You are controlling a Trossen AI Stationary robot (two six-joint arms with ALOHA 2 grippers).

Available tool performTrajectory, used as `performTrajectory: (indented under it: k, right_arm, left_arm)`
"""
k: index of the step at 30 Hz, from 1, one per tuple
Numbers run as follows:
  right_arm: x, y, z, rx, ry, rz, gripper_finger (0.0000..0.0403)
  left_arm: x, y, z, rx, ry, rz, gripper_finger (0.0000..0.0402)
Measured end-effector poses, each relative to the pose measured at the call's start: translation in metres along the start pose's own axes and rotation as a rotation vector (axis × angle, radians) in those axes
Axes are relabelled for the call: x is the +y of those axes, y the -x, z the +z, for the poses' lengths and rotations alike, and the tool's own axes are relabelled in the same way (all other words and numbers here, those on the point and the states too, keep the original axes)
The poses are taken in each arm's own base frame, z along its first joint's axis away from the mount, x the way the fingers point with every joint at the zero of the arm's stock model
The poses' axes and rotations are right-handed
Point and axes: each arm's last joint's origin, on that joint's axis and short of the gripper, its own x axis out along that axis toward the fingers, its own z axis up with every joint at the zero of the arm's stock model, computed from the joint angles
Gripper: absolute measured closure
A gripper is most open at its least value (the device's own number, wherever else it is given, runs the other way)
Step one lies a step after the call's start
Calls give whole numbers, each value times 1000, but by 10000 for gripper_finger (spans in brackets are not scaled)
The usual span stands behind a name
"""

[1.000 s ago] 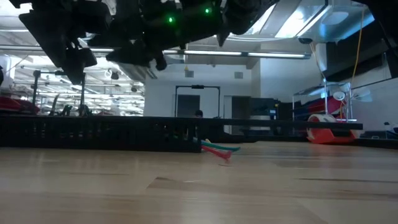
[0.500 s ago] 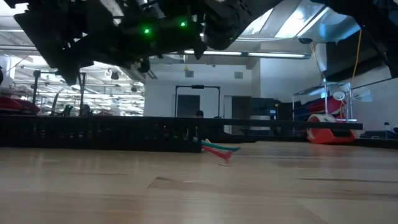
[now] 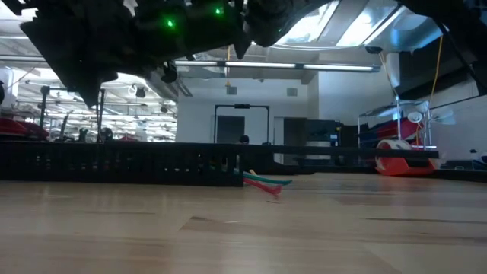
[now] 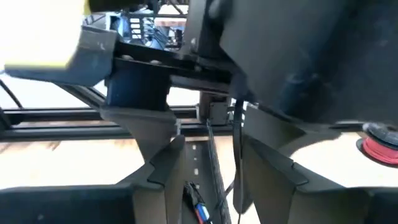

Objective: Ziptie cables
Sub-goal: Close the black cable duct lid

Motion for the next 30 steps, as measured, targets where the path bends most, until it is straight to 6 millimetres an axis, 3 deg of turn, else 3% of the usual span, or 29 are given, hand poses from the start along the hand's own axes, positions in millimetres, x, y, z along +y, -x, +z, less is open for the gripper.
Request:
performTrajectory:
  k: [6, 11, 17, 30]
  right_arm:
    - [-5, -2, 1, -17, 16, -79, 256]
    - [-9, -3, 4, -49, 7, -49, 267]
    - [-6, -3, 1, -20, 14, 90, 388]
    - [-1, -2, 0, 2, 41, 124, 402]
  left_arm:
    - [-2, 0, 3, -20, -33, -29, 151]
    - [-2, 0, 4, -37, -43, -38, 151]
    - [-2, 0, 4, -33, -54, -41, 151]
    - [1, 12, -4, -62, -73, 14, 151]
